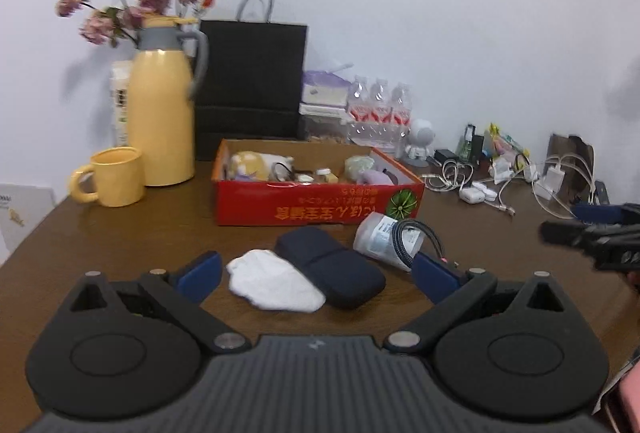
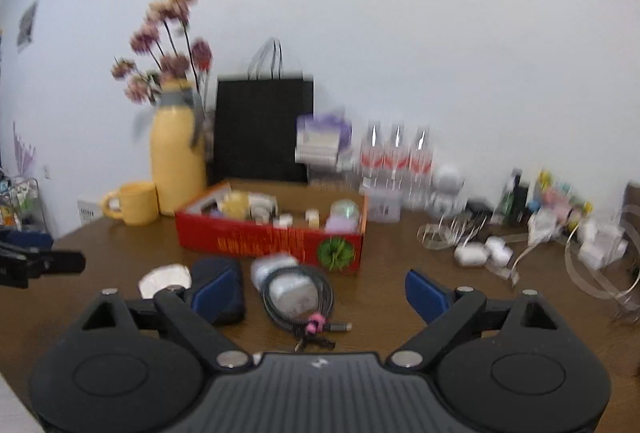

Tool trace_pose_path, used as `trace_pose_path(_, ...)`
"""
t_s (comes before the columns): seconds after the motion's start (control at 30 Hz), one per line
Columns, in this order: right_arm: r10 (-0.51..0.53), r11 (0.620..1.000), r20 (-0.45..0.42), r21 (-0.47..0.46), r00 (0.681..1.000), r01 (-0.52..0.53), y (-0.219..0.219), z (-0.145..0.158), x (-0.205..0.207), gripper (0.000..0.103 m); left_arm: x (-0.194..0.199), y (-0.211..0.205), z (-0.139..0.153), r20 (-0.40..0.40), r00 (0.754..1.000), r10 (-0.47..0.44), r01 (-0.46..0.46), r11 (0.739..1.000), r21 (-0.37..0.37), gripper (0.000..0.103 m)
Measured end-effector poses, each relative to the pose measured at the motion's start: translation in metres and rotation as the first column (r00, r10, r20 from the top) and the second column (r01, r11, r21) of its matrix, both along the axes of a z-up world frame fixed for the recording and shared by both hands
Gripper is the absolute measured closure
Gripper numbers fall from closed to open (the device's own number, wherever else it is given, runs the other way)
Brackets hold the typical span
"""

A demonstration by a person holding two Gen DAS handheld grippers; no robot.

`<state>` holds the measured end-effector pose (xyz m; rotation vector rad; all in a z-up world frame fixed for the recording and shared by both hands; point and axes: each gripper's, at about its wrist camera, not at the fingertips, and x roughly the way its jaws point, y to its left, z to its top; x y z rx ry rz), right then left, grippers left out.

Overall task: Organize objects
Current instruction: 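Move both tools back toward the strawberry plush and white disc, then grasp the red strawberry plush with right tool while left tool grasps the white round disc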

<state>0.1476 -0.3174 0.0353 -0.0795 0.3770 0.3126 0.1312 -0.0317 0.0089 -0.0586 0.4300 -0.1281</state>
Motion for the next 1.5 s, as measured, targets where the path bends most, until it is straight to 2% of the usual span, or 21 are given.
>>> trace_pose_path(0.17,0.053,0.996,-0.135,-0.060,0.989,-0.061,0.024,-0.051,0.076,0.011,0.058,-0.022,-0.022,-0.104,0.995,0.007,0.000,0.998,0.069,0.002)
trace_pose_path(0.23,0.073,0.991,-0.174,-0.100,0.982,-0.092,0.036,-0.068,0.099,0.016,0.065,-0.031,-0.027,-0.107,0.992,-0.067,0.073,0.996,0.053,0.002)
trace_pose_path(0.3,0.099,0.990,-0.200,-0.076,0.975,-0.116,0.041,-0.079,0.117,0.016,0.066,-0.041,-0.035,-0.109,0.981,-0.161,0.167,0.985,0.052,0.002)
trace_pose_path(0.37,0.127,0.989,-0.231,-0.047,0.965,-0.141,0.040,-0.082,0.128,0.016,0.064,-0.052,-0.045,-0.116,0.971,-0.211,0.219,0.974,0.064,0.002)
trace_pose_path(0.43,0.131,0.990,-0.257,-0.010,0.957,-0.138,0.028,-0.078,0.130,0.019,0.063,-0.063,-0.054,-0.135,0.957,-0.255,0.261,0.965,0.023,0.006)
trace_pose_path(0.5,0.150,0.989,-0.273,0.031,0.950,-0.147,0.009,-0.073,0.123,0.026,0.068,-0.076,-0.061,-0.170,0.929,-0.329,0.330,0.944,-0.022,0.016)
trace_pose_path(0.6,0.150,0.988,-0.272,0.066,0.951,-0.137,-0.017,-0.070,0.103,0.026,0.084,-0.085,-0.068,-0.209,0.926,-0.314,0.310,0.949,-0.049,0.027)
trace_pose_path(0.67,0.133,0.990,-0.273,0.075,0.953,-0.117,-0.030,-0.069,0.087,0.027,0.093,-0.079,-0.067,-0.232,0.921,-0.313,0.288,0.948,-0.135,0.028)
trace_pose_path(0.73,0.156,0.986,-0.268,0.098,0.951,-0.134,-0.041,-0.068,0.074,0.027,0.102,-0.077,-0.067,-0.261,0.899,-0.353,0.304,0.929,-0.211,0.028)
trace_pose_path(0.83,0.233,0.969,-0.271,0.143,0.934,-0.200,-0.041,-0.074,0.062,0.027,0.113,-0.087,-0.072,-0.300,0.869,-0.394,0.326,0.911,-0.252,0.029)
trace_pose_path(0.87,0.243,0.967,-0.278,0.143,0.929,-0.210,-0.035,-0.077,0.062,0.027,0.116,-0.092,-0.074,-0.309,0.862,-0.400,0.332,0.909,-0.251,0.037)
trace_pose_path(0.9,0.239,0.970,-0.286,0.122,0.928,-0.212,-0.026,-0.081,0.063,0.027,0.119,-0.095,-0.076,-0.331,0.858,-0.393,0.323,0.913,-0.248,0.061)
trace_pose_path(0.97,0.241,0.970,-0.283,0.080,0.928,-0.228,-0.007,-0.087,0.066,0.029,0.121,-0.101,-0.080,-0.361,0.839,-0.406,0.323,0.907,-0.269,0.063)
trace_pose_path(1.0,0.249,0.969,-0.280,0.071,0.927,-0.238,0.002,-0.090,0.068,0.038,0.119,-0.101,-0.080,-0.364,0.841,-0.399,0.315,0.910,-0.270,0.063)
trace_pose_path(1.03,0.233,0.972,-0.284,0.055,0.930,-0.227,0.010,-0.093,0.071,0.058,0.115,-0.101,-0.079,-0.363,0.852,-0.378,0.299,0.919,-0.258,0.063)
trace_pose_path(1.1,0.233,0.972,-0.297,0.063,0.926,-0.225,0.021,-0.095,0.071,0.066,0.109,-0.094,-0.076,-0.361,0.867,-0.343,0.259,0.930,-0.262,0.063)
trace_pose_path(1.13,0.239,0.971,-0.301,0.062,0.923,-0.231,0.025,-0.094,0.068,0.068,0.105,-0.087,-0.075,-0.359,0.869,-0.340,0.243,0.926,-0.289,0.063)
trace_pose_path(1.2,0.240,0.967,-0.284,-0.011,0.928,-0.253,0.037,-0.093,0.054,0.070,0.093,-0.074,-0.070,-0.339,0.885,-0.319,0.219,0.928,-0.303,0.063)
trace_pose_path(1.27,0.228,0.968,-0.273,-0.044,0.935,-0.248,0.040,-0.092,0.041,0.071,0.077,-0.063,-0.063,-0.308,0.917,-0.255,0.183,0.952,-0.245,0.063)
trace_pose_path(1.33,0.187,0.975,-0.262,-0.067,0.947,-0.212,0.037,-0.091,0.031,0.072,0.062,-0.050,-0.057,-0.304,0.931,-0.202,0.139,0.966,-0.216,0.063)
trace_pose_path(1.5,0.164,0.986,-0.239,0.019,0.957,-0.165,0.026,-0.079,0.007,0.072,0.025,-0.033,-0.041,-0.255,0.960,-0.114,0.071,0.983,-0.172,0.063)
